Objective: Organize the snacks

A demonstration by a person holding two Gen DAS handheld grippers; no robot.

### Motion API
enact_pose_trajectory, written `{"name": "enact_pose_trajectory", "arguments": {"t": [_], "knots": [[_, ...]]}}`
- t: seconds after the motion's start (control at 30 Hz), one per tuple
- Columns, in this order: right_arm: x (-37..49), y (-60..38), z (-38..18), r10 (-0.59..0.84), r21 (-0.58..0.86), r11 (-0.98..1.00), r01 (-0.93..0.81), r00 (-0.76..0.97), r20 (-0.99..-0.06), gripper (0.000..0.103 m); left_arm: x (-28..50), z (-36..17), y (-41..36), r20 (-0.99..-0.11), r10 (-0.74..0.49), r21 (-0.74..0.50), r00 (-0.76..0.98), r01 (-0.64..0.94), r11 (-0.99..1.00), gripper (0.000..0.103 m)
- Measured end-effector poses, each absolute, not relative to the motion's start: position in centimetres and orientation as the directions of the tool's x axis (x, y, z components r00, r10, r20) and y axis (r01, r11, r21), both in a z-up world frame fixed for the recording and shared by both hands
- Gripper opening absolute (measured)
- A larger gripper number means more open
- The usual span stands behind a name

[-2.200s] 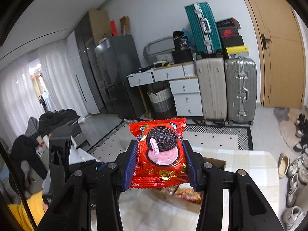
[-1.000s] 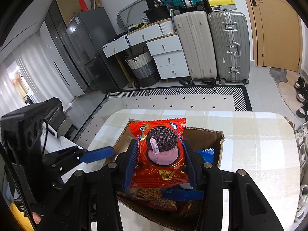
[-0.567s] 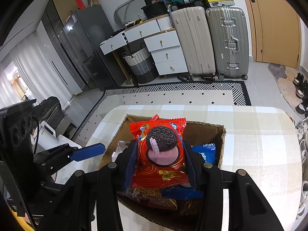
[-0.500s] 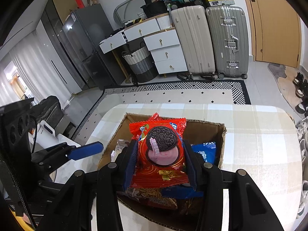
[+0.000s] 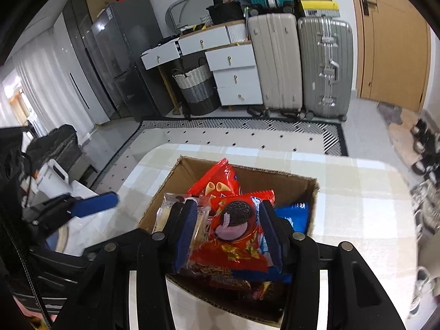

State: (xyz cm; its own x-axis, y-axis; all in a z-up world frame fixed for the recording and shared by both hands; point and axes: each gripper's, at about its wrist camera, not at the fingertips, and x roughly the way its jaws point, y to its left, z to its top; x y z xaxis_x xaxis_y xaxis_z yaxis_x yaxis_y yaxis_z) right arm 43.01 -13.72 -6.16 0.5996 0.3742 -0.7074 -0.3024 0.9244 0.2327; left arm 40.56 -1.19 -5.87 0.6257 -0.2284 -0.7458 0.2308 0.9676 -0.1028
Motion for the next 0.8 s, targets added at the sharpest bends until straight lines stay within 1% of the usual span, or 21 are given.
{"name": "enact_pose_trajectory", "arguments": {"t": [0.37, 0.6, 0.73, 0.8], "knots": [[36.4, -14.7, -0.3, 0.381, 0.210, 0.923, -0.324, 0.678, -0.628, 0.048, 33.4, -0.2, -0.3, -0.699, -0.194, -0.071, 0.689, 0.203, 0.977, 0.078], [30.7, -15.2, 3.5, 0.392, 0.188, 0.918, -0.349, 0.727, -0.563, 0.049, 26.9, 4.0, -0.3, -0.636, -0.189, -0.056, 0.748, 0.199, 0.978, 0.081], [26.8, -15.4, 5.7, 0.397, 0.163, 0.916, -0.368, 0.758, -0.517, 0.055, 22.6, 6.2, -0.3, -0.603, -0.189, -0.048, 0.775, 0.200, 0.979, 0.082], [24.8, -15.5, 6.7, 0.396, 0.154, 0.916, -0.370, 0.772, -0.497, 0.072, 20.3, 7.4, -0.4, -0.581, -0.181, -0.043, 0.794, 0.192, 0.980, 0.083]]}}
